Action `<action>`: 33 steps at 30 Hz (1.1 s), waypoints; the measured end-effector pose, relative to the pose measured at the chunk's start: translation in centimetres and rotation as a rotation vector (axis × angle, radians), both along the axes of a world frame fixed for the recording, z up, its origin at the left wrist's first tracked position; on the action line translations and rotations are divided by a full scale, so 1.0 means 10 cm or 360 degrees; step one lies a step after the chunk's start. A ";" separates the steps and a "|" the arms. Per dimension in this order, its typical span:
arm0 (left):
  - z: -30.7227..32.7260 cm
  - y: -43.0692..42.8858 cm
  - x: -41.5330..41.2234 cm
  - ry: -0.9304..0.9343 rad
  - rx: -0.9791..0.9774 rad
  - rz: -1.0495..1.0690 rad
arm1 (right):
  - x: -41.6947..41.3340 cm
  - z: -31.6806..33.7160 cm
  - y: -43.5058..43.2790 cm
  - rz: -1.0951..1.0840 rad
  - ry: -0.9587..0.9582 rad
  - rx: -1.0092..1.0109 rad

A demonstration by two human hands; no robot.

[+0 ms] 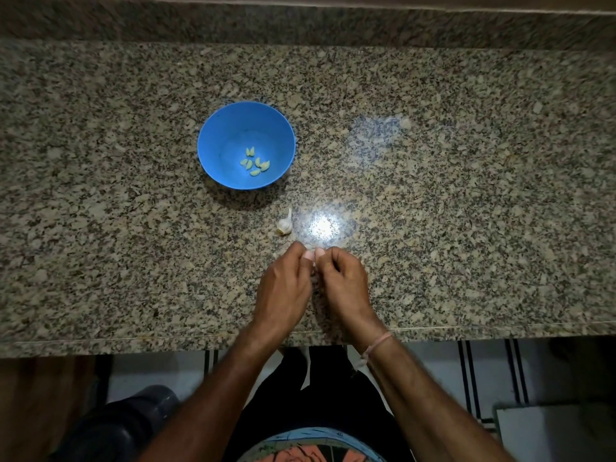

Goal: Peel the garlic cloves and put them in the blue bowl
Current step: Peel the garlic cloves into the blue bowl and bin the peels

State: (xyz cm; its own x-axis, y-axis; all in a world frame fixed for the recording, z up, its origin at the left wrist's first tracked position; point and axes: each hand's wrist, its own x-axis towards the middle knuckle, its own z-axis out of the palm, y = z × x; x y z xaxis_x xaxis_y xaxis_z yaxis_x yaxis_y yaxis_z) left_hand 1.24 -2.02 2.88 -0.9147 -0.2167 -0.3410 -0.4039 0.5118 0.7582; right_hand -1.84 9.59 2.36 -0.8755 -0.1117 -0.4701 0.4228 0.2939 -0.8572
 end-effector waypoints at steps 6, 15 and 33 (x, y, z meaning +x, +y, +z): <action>-0.06 -0.01 0.03 0.0346 -0.0245 -0.0076 | -0.06 -0.06 0.05 -0.0227 -0.0626 -0.0536; 0.03 0.06 -0.07 -0.0351 0.0966 0.0499 | -0.07 0.00 0.07 -0.0027 -0.0013 -0.0107; -0.02 0.16 -0.06 -0.0094 0.0788 0.0640 | -0.14 -0.07 0.26 0.0119 0.0224 -0.0259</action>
State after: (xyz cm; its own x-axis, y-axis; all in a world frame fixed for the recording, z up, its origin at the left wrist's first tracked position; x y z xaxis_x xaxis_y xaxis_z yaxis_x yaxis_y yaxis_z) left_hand 0.64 -0.44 2.70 -0.7715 -0.3430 -0.5358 -0.5397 -0.0932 0.8367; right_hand -3.22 12.22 1.63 -0.9176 -0.2433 -0.3142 0.2777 0.1728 -0.9450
